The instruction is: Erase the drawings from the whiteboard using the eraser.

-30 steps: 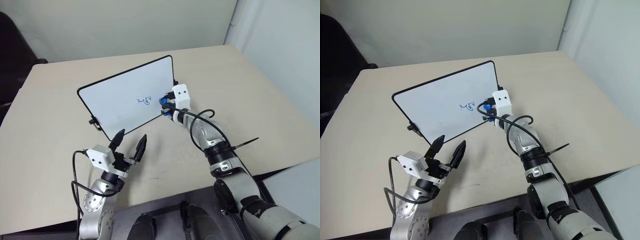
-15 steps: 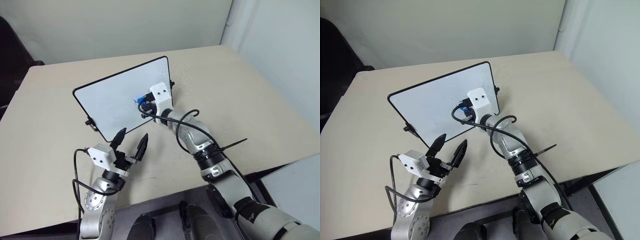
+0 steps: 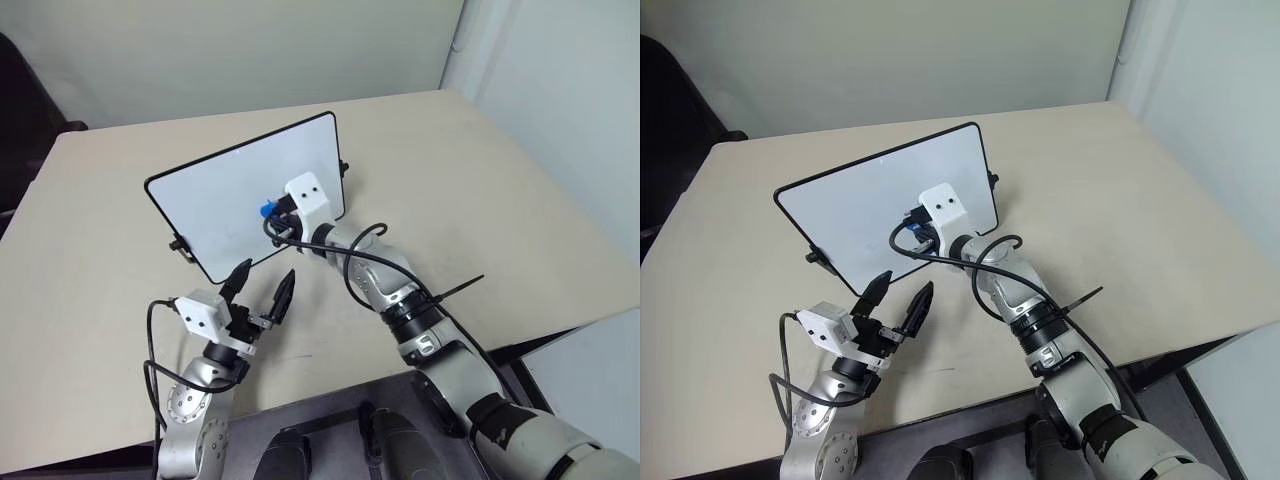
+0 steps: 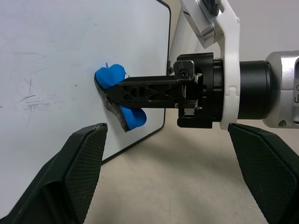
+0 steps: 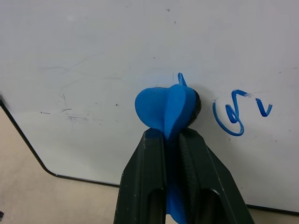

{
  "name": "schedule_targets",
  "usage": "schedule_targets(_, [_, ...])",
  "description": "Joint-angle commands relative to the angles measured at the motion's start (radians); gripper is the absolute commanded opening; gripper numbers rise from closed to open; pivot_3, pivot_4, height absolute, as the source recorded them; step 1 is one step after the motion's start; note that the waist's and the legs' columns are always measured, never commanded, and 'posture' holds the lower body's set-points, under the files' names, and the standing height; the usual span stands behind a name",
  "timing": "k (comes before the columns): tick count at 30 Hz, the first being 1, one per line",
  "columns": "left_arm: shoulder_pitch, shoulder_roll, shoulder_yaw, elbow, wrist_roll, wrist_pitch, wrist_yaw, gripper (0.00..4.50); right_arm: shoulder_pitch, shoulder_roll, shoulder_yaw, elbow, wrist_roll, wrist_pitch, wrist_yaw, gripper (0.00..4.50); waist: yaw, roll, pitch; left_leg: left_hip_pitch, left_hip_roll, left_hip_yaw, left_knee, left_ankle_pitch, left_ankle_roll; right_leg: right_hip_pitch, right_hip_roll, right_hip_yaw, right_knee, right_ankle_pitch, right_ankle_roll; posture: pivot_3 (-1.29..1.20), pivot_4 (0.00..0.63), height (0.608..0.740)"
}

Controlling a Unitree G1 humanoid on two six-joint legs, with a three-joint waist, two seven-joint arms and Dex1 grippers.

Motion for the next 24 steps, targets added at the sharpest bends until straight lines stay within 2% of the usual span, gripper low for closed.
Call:
schedule_targets(1, [-0.001,0.008,0.012,-0.038,-0.017,-0.008,-0.004,4.50,-0.043,0.155,-0.019,-0.004,0.030,-0.052,-0.006,0.13,0.000,0.000,0.000,0.000,0.000,0.000,0.000,0.000,0.000,0.000,0.000,0.000,0.000,0.000,0.000,0.00,0.150,0.737])
schedule_targets(16, [-0.007,0.026,0.029,-0.040,-0.023,-0.002,-0.001,4.50,-0.136,0.084,-0.173,0.223,0.033,-0.179,-0.140,0.13,0.004,0.000,0.000,0.001,-0.001,-0.001,0.001,0.007,0.003,0.002,0.000,0.000,-0.001,0.002,-0.002,0.00,0.150,0.737])
schedule_targets(24, [-0.016,0.026,0.024,-0.037,-0.021,0.002,0.000,4.50,-0.166,0.072,-0.190,0.331,-0.009,-0.217,-0.166,0.13,0.004,0.000,0.000,0.002,-0.001,-0.001,0.001,0.007,0.003,0.002,0.000,-0.001,-0.003,0.002,-0.002,0.00,0.150,0.737])
